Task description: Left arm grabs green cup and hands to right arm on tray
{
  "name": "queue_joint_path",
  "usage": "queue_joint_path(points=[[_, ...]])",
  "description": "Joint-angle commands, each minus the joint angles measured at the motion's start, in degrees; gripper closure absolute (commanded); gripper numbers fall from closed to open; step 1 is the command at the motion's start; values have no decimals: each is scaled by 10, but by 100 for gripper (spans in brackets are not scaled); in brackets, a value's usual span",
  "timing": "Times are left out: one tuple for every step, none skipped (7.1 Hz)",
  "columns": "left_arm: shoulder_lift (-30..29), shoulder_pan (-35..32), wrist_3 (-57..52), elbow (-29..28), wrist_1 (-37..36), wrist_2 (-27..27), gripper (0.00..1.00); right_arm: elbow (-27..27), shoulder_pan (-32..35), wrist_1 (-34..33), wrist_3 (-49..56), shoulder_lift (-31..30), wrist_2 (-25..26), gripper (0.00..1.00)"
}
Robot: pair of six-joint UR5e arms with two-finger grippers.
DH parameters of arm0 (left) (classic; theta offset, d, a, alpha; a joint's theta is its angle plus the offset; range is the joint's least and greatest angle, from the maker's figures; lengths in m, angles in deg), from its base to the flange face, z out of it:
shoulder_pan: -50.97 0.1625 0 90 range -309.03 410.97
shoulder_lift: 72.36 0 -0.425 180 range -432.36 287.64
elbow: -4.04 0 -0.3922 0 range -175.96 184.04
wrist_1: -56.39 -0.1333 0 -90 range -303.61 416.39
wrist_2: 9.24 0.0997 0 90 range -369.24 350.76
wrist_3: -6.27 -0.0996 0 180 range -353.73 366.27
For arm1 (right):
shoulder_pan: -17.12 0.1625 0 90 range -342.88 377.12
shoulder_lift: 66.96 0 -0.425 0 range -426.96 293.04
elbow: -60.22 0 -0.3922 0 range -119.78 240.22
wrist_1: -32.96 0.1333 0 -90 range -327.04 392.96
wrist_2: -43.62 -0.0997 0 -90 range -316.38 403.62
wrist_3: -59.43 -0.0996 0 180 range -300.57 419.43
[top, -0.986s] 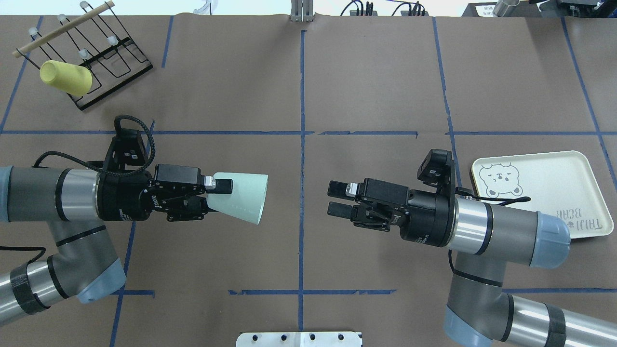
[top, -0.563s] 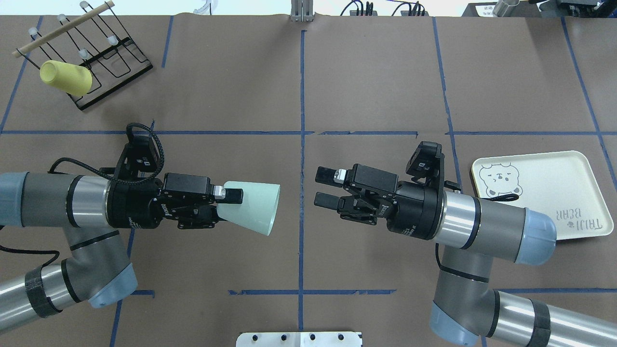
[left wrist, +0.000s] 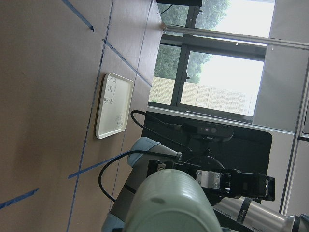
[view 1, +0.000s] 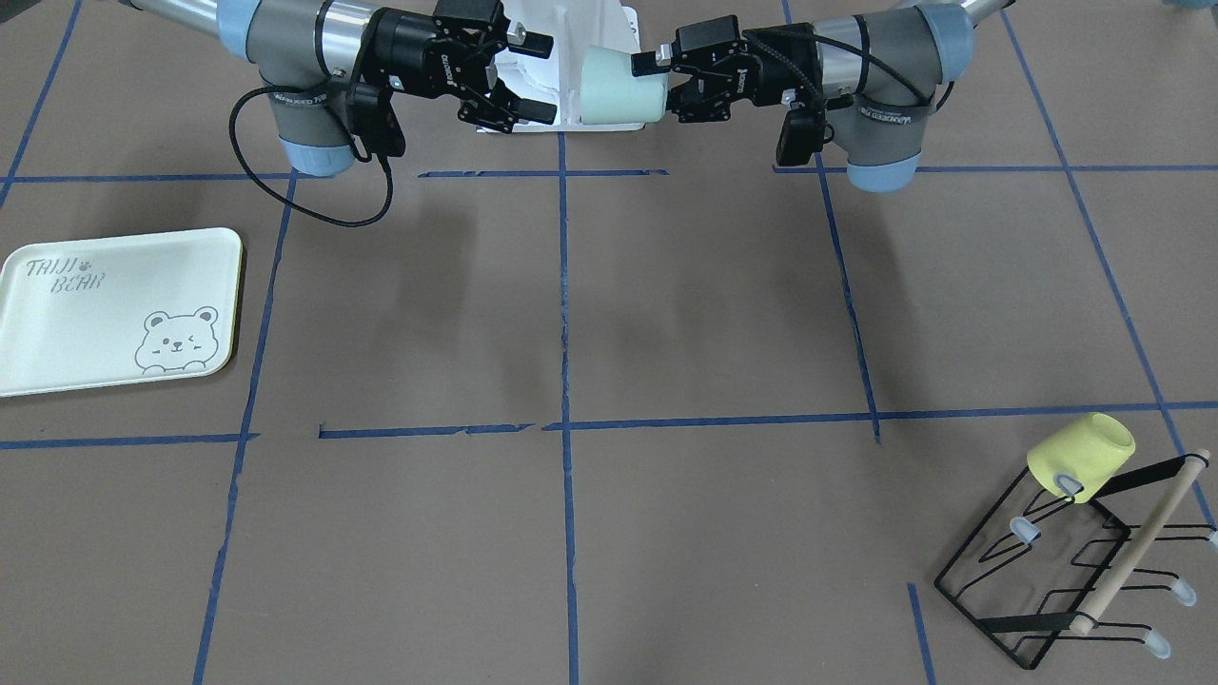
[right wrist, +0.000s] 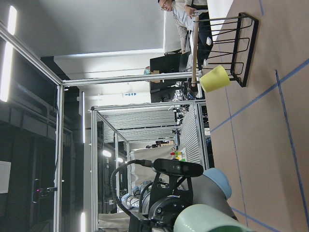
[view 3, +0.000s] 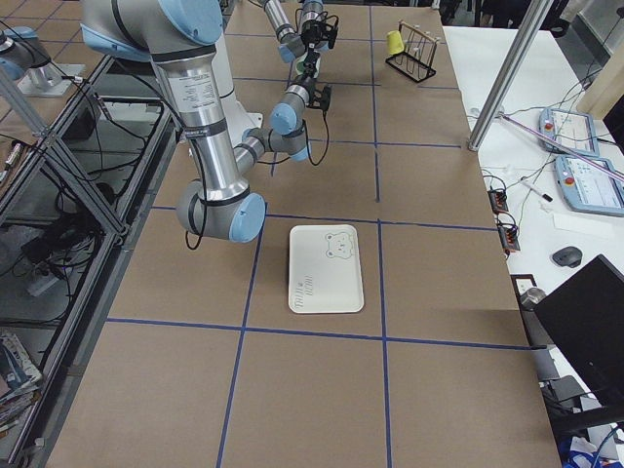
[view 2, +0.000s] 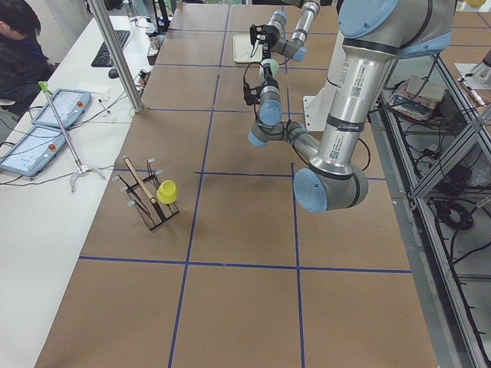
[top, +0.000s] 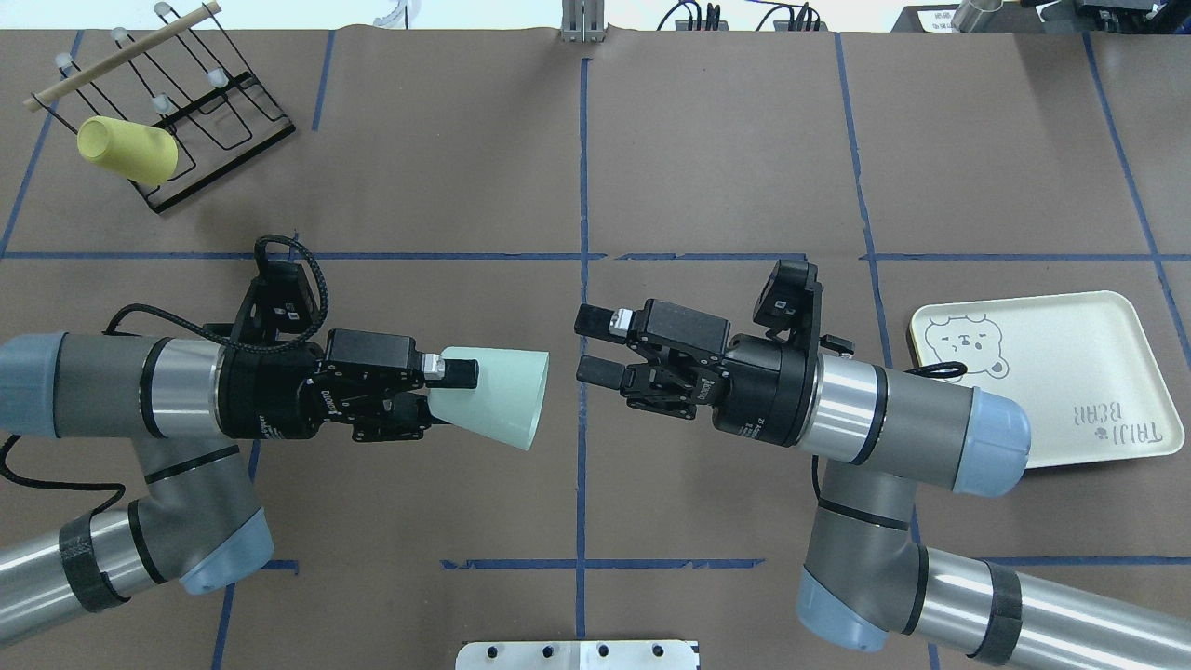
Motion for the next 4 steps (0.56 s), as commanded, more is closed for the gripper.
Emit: queue_joint_path(points=[[-2,6,1,-2,-1,8,77,-1,0,-2,-1,8,0,0],[-3,9,2,-3,-2,13,77,-1,-2,-3,-2,9,-1,0],[-12,9,2,-14,-2,17,77,-1,-10,-5,-2,9,-1,0],[-16,10,2,-19,-2,17,77,0,-20,-6,-1,6,-1,0]])
